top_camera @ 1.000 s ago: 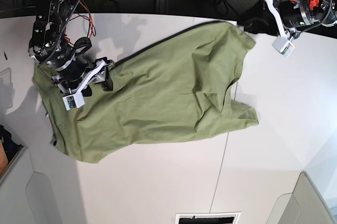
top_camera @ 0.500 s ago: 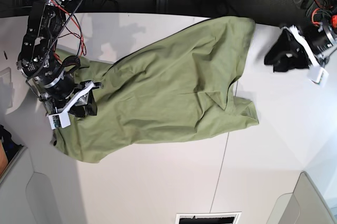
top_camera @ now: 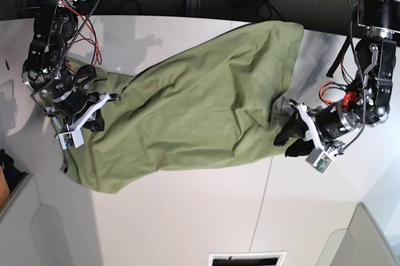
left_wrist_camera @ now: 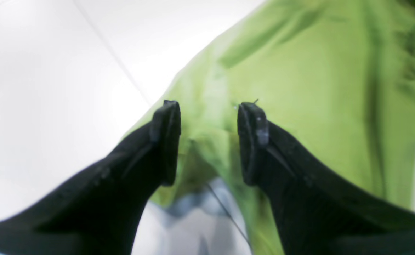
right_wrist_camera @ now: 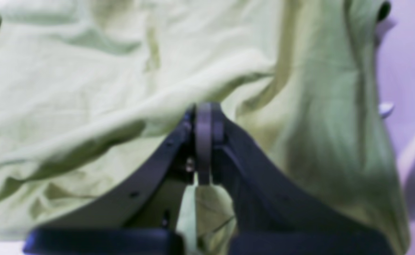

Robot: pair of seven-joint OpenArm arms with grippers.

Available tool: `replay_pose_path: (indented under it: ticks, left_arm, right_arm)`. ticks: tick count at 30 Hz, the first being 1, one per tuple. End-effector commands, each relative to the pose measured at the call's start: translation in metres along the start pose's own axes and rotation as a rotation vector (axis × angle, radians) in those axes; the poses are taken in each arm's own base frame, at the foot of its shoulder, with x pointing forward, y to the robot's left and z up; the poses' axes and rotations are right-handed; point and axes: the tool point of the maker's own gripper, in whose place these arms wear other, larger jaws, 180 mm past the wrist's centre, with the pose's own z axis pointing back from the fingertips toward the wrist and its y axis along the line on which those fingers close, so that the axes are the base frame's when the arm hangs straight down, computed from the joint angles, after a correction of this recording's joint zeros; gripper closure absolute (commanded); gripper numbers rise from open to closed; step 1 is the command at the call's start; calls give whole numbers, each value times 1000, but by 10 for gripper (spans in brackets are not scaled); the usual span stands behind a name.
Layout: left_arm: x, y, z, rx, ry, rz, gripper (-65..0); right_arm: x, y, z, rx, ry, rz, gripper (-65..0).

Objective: Layout the t-shirt on the table in an organized manner, then fold the t-shirt properly
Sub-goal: 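Grasp the shirt side with the left gripper and pull it flat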

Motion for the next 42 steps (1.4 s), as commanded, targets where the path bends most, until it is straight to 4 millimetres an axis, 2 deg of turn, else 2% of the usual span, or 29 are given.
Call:
replay_pose_path:
  ticks: [1,4,8,12,14,17,20,25,29,31,33,36,39,42]
  left_arm:
    - [15,15,-3,16,-35,-13,-287]
    - [-1,41,-25,54,25,-4,-287]
    - [-26,80,-34,120,109,31,-278]
    - [-58,82,-33,92,184,66,-222]
    - [-68,87,-32,108,196,63,-219]
    - [-73,95,-31,140,197,30,-218]
    - [-79,107,-29,214,224,19,-189]
    - [-87,103,-32,208,278,-43,-184]
    - [-80,120,-31,296,282,-64,-184]
    - [-70,126,-31,318,265,-68,-184]
    - [-57,131,-32,326,245,-76,-184]
    - [-36,139,-33,338,207,-87,-184]
    - [-17,143,-34,333,174,-93,-184]
    - [-5,141,-36,300,168,-64,-184]
  right_arm:
    - [13,-3,1,-4,-42,0,0]
    - [3,-3,-4,1,-13,-14,0]
    - [-7,-4,-4,2,35,-16,0]
    - [-18,-9,1,8,62,-16,0]
    - [-29,-15,5,-4,92,-6,0]
    - [-52,-26,14,-21,147,9,0]
    - [-80,-34,26,-29,211,17,0]
    - [-114,-46,45,-45,294,35,0]
    - [-136,-55,62,-52,341,12,0]
    - [-142,-51,72,-24,335,-17,0]
    - [-141,-39,81,39,302,-41,0]
    - [-129,-25,91,89,247,-55,0]
    - [-104,-19,93,96,180,-15,0]
    - [-74,-21,89,87,106,17,0]
